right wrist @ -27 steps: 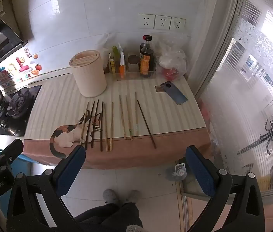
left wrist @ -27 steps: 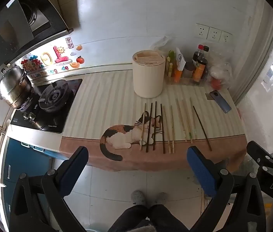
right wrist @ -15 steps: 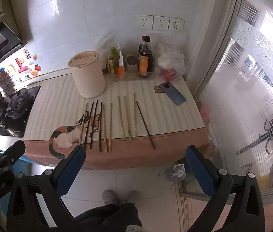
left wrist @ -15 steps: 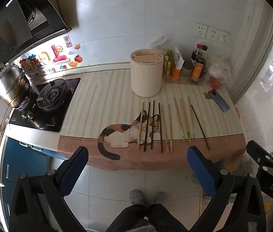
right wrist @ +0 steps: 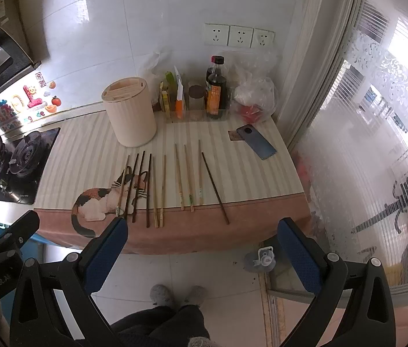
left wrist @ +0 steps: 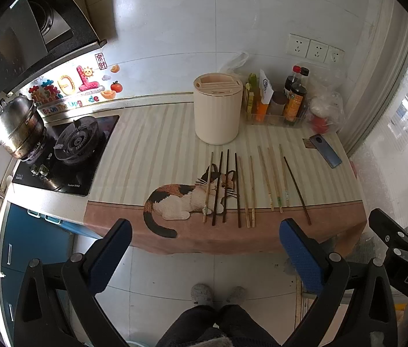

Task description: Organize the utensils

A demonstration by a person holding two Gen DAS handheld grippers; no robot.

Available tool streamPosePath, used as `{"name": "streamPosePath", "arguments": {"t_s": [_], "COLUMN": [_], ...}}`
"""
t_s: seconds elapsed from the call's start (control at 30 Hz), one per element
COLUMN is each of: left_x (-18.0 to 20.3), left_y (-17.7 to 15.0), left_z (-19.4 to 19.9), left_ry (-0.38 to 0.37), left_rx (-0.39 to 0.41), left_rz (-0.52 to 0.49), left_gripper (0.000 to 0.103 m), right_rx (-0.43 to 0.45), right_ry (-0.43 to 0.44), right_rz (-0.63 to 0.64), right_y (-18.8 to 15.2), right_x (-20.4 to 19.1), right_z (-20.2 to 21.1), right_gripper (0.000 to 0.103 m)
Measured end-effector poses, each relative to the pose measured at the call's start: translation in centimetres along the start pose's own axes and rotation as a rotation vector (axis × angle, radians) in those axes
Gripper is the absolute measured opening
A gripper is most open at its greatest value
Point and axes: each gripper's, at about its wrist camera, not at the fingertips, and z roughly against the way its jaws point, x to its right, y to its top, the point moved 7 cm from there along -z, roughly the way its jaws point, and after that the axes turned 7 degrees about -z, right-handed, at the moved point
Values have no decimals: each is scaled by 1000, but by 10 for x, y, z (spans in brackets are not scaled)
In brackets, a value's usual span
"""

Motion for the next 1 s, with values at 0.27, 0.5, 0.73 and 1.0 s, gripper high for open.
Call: {"name": "streamPosePath", "arguments": {"t_s": [0.27, 0.5, 0.73, 1.0], "left_x": [2, 4, 2, -1], "left_y": [1, 6, 5, 3], "left_z": [2, 4, 5, 6], "left_ry": [-1, 1, -3, 1], "left_rx": [4, 10, 10, 17], "left_rz": [2, 9, 7, 21], "left_gripper": [103, 103, 103, 103], "right_rx": [20, 27, 28, 43], "right_ry": [2, 2, 3, 7], "right_rz": [1, 5, 4, 11], "right_y": [9, 9, 8, 11], "right_x": [2, 2, 1, -2], "right_z": [6, 8, 8, 10], "right_gripper": [103, 103, 103, 103]}}
